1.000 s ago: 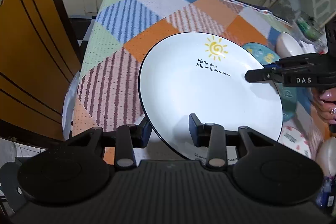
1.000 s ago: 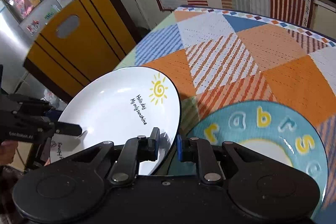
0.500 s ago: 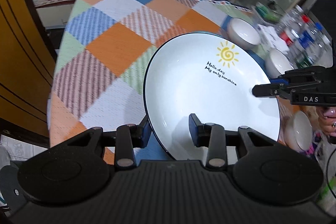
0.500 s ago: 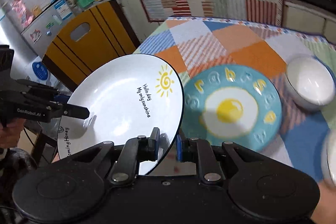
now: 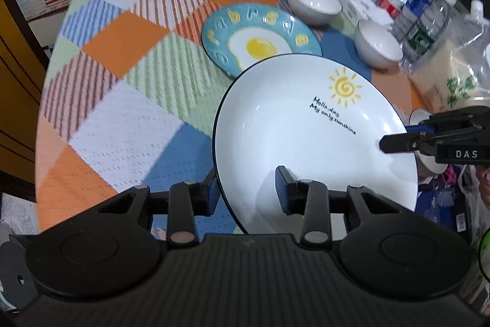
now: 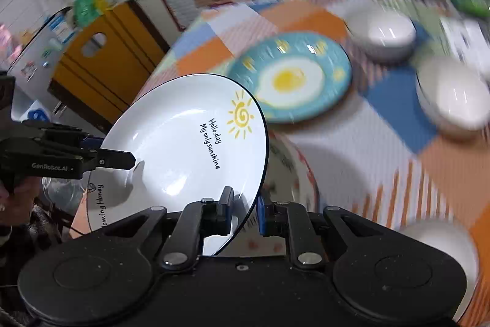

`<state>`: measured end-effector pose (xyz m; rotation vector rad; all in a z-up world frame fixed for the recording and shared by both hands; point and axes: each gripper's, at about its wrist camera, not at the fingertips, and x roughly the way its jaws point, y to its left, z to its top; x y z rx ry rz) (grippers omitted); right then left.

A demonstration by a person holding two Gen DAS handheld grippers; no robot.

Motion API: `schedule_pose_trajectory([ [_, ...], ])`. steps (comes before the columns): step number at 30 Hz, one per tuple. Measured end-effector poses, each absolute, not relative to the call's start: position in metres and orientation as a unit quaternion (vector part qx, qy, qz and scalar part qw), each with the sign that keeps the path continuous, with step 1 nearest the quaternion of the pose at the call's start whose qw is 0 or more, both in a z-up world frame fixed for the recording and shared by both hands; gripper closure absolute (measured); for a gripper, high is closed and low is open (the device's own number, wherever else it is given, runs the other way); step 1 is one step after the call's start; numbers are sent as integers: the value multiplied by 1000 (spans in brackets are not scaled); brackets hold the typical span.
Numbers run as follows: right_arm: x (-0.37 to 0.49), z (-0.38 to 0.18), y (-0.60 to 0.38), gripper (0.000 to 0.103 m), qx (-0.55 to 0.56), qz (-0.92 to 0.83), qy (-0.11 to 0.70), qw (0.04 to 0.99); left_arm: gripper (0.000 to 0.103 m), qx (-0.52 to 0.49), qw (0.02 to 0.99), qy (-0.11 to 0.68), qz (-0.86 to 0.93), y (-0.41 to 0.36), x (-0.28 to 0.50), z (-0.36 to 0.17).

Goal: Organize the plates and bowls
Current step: 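Lift the sun-print plate with both grippers and carry it over the bunny plate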

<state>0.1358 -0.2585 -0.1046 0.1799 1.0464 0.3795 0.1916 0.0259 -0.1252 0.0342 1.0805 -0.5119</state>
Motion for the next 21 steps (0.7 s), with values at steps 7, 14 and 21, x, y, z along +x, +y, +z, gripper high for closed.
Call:
schedule_pose_trajectory([
  [7, 125, -134, -268, 83, 118, 164, 510, 836, 68, 29, 812, 532, -238, 13, 195, -148],
  [14, 126, -141, -269, 83, 111, 154, 517, 835, 68, 25, 802, 546, -241, 8, 198, -168],
  [21, 122, -144, -268, 83, 104, 136, 509, 844, 68, 16, 785, 559, -266, 10, 201, -183],
])
